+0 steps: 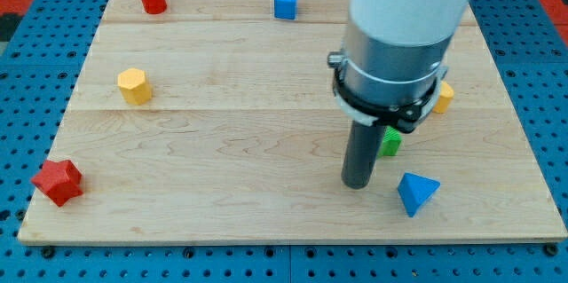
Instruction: Slide the green star left a bit
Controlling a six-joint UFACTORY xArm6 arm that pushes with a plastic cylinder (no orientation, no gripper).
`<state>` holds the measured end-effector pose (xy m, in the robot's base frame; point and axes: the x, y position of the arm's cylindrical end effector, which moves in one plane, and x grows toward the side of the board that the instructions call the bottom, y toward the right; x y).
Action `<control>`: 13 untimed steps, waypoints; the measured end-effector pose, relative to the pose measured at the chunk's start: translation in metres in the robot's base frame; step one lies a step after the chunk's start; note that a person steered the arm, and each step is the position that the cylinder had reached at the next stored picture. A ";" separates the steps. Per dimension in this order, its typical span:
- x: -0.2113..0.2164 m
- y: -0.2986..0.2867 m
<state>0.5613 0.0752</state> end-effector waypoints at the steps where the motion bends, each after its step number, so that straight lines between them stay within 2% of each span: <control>1: 0.013 0.046; 3: 0.001 0.064; 4: -0.002 0.033; 6: -0.002 0.011; 10: -0.008 0.056; 12: -0.038 0.068; 13: -0.052 0.102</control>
<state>0.5090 0.1773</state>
